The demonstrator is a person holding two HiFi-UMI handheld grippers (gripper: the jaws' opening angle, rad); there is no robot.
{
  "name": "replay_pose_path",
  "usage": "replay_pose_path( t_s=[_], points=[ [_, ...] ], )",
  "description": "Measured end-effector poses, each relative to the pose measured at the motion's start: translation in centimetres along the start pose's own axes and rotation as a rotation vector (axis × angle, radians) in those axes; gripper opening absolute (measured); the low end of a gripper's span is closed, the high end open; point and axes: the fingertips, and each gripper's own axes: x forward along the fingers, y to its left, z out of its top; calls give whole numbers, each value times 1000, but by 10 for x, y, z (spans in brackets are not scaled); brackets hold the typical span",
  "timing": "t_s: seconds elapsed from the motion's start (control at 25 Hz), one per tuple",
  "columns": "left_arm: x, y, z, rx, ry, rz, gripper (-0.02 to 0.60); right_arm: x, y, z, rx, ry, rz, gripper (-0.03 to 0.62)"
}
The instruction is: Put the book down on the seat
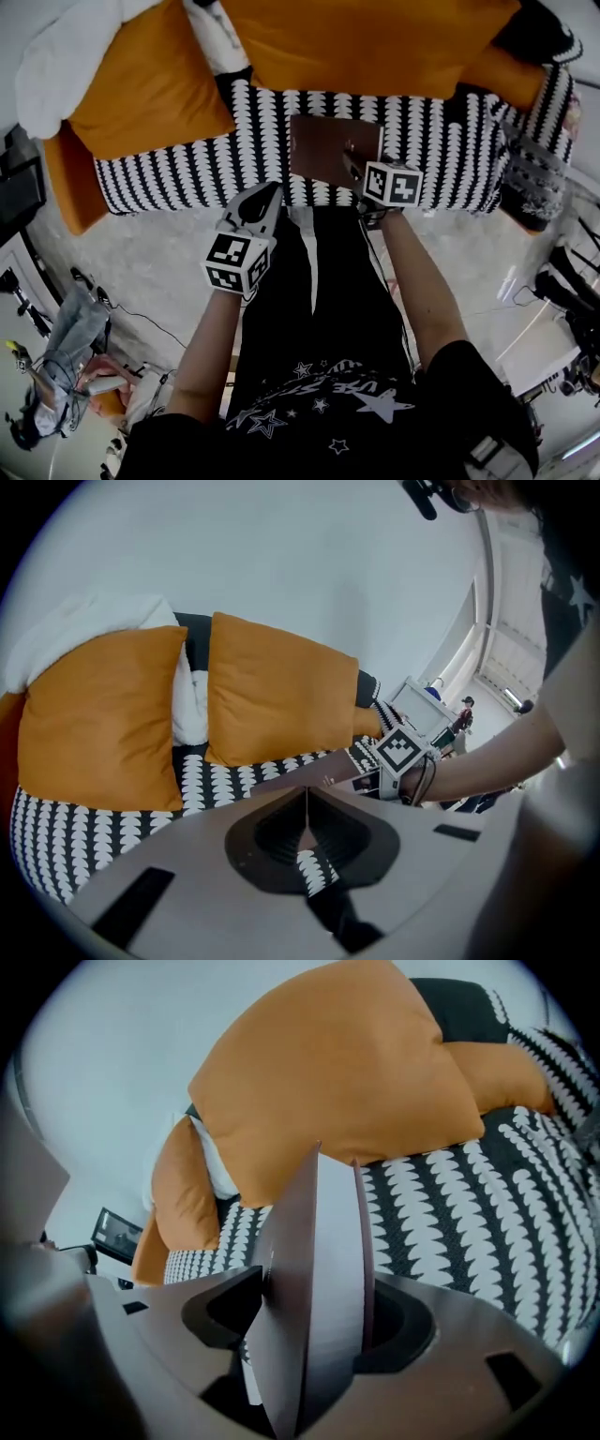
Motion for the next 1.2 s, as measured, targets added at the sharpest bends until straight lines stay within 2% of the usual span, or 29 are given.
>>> replay_pose_path(
  t_s=[0.16, 0.28, 0.36, 0.44, 0.6, 0.72, 0.88, 1.2],
  points=[
    [-8, 1, 1, 24, 19, -12, 14, -2, -12, -3, 2, 7, -94, 309],
    [-27, 24, -1, 22, 15, -24, 14, 3, 2, -4, -39, -1, -204, 341],
    [-42, 43, -3, 26, 11, -38, 14, 4, 13, 2, -70, -36, -278, 345],
    [-40, 45, -3, 31, 16, -42, 14, 1, 3, 6, -77, -57, -309, 345],
    [-9, 20, 1, 23, 25, -33, 14, -11, -40, 8, -83, -32, -292, 345],
    [-12, 13, 5, 28, 14, -48, 14, -20, -35, 7, -97, -23, -276, 344],
    [-34, 18, 18, 50, -11, -67, 14, -25, 10, 20, -40, -48, -198, 342],
    [-110, 17, 54, 129, -87, -93, 14, -79, 121, 30, -46, -99, -90, 341]
  ],
)
